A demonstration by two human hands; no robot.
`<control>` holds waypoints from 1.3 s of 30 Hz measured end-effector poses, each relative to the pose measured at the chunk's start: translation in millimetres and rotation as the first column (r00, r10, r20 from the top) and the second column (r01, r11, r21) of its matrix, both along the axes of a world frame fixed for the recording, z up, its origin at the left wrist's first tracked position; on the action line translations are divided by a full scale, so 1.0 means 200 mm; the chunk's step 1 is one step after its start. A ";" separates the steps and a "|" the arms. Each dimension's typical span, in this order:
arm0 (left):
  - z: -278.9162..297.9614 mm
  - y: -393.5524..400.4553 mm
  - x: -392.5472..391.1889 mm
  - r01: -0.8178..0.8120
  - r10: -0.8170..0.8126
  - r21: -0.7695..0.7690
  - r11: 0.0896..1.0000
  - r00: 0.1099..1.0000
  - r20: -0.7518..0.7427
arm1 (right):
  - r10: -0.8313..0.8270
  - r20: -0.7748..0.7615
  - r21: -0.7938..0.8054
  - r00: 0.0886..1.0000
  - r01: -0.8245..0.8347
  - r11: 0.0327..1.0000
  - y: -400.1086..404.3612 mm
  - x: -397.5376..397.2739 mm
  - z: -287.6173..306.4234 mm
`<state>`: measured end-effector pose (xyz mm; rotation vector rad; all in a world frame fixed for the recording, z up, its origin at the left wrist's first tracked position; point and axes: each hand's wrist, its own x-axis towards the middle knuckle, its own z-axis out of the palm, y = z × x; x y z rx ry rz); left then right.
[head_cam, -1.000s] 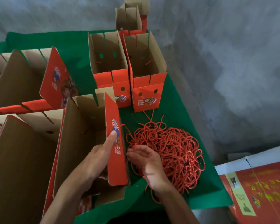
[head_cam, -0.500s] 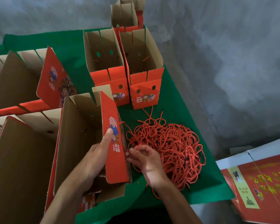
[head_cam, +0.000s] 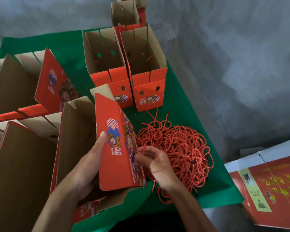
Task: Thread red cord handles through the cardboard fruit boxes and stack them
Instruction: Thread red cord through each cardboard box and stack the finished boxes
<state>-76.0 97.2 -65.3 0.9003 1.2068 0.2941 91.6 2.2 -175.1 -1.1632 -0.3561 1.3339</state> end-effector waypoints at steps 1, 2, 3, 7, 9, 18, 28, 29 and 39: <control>0.00 0.00 0.00 -0.001 0.001 -0.004 1.000 1.000 0.004 | 0.032 0.021 -0.004 0.999 -0.032 0.999 0.00 0.00 0.00; 0.00 0.00 -0.01 -0.002 0.002 -0.007 1.000 1.000 0.009 | 0.063 0.042 -0.005 0.997 -0.063 0.998 0.00 0.01 0.01; 0.01 0.00 -0.01 -0.001 0.001 -0.008 1.000 1.000 0.016 | 0.087 0.058 -0.002 0.995 -0.087 0.996 -0.01 0.01 0.01; 0.01 -0.01 0.00 0.011 -0.011 -0.011 1.000 0.999 0.030 | 0.112 0.093 0.023 0.989 -0.114 0.993 -0.01 0.01 0.01; 0.02 -0.01 0.00 0.026 -0.025 -0.018 1.000 0.999 0.040 | 0.083 0.102 0.039 0.991 -0.087 0.995 -0.01 0.00 0.01; 0.02 -0.02 0.01 0.014 -0.014 -0.001 1.000 1.000 0.009 | 0.022 0.214 0.059 0.976 -0.035 0.998 0.01 -0.02 0.04; 0.03 -0.03 0.03 0.028 -0.028 -0.002 1.000 1.000 0.009 | 0.027 0.138 0.062 0.990 -0.036 0.997 0.01 -0.02 0.02; 0.03 -0.03 0.03 0.031 -0.031 -0.001 1.000 1.000 0.005 | 0.038 0.133 0.064 0.990 -0.047 0.997 0.01 -0.02 0.02; 0.05 -0.03 0.03 0.130 -0.115 0.112 0.985 0.984 -0.136 | 0.120 0.556 0.035 0.823 -0.168 0.985 0.01 0.01 0.00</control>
